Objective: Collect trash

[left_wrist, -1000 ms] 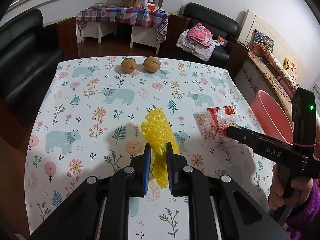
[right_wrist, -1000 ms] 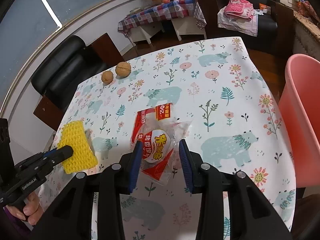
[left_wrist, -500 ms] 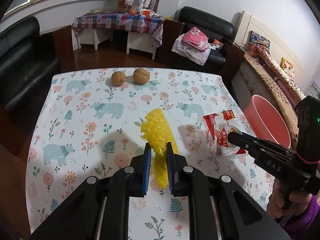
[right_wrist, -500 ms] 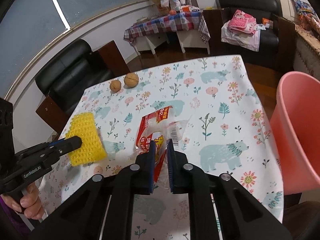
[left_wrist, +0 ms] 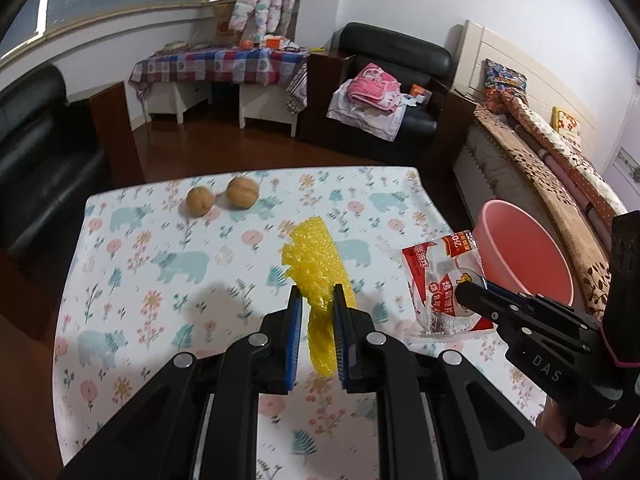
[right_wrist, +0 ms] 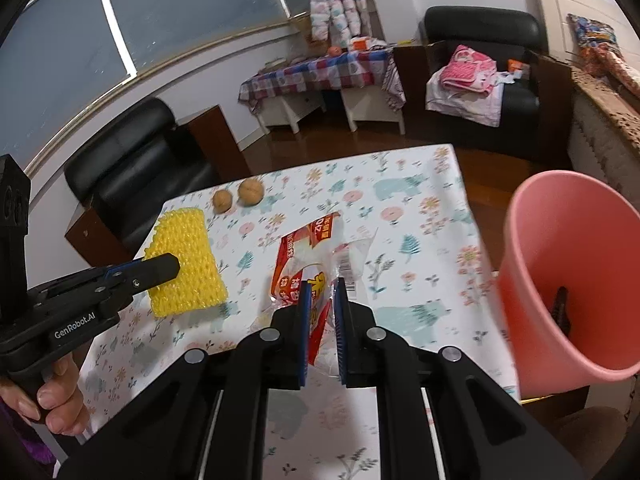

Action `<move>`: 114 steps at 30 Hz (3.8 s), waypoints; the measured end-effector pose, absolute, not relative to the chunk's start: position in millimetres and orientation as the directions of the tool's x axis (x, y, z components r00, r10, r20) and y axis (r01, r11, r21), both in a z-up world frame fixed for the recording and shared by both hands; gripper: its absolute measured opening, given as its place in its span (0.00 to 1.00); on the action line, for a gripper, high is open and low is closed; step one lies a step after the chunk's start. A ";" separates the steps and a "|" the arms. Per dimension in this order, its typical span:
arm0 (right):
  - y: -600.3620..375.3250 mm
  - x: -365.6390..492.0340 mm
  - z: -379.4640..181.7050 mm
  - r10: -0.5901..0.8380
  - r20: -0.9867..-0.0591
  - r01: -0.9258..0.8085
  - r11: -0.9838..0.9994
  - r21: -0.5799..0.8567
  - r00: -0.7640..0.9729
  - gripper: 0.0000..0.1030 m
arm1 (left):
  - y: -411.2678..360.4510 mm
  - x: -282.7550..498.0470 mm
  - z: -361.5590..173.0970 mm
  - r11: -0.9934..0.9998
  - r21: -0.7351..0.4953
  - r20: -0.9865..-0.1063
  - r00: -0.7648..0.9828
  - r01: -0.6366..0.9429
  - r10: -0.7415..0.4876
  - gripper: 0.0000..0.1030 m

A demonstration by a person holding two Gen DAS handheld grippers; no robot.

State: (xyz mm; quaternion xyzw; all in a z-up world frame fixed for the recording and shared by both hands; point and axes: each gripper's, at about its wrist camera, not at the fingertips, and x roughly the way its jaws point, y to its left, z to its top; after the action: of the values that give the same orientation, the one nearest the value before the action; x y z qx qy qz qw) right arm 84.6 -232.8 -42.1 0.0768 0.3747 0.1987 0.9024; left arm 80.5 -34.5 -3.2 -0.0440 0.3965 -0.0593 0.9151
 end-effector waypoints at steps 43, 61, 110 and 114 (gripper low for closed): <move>-419.7 94.5 -44.5 0.034 -0.651 0.172 0.953 0.250 0.758 0.35 | -289.1 163.3 14.1 0.858 -0.092 -0.657 0.617 0.505 -0.433 0.28; -415.5 86.5 -38.9 0.019 -0.634 0.177 0.953 0.244 0.774 0.43 | -287.3 155.5 23.6 0.867 -0.078 -0.636 0.645 0.492 -0.424 0.33; -417.7 77.7 -32.3 -0.017 -0.602 0.206 0.947 0.246 0.798 0.47 | -273.7 154.2 19.2 0.887 -0.073 -0.645 0.656 0.456 -0.391 0.29; -417.4 77.5 -32.3 -0.018 -0.601 0.206 0.947 0.245 0.799 0.47 | -273.5 154.1 18.8 0.888 -0.075 -0.646 0.656 0.454 -0.390 0.29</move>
State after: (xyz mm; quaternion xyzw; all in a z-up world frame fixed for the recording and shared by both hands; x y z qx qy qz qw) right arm 77.5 -417.4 -32.3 0.1509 0.3116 -0.0596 0.9363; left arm 154.1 -273.5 18.8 0.0468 0.3435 -0.2323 0.9088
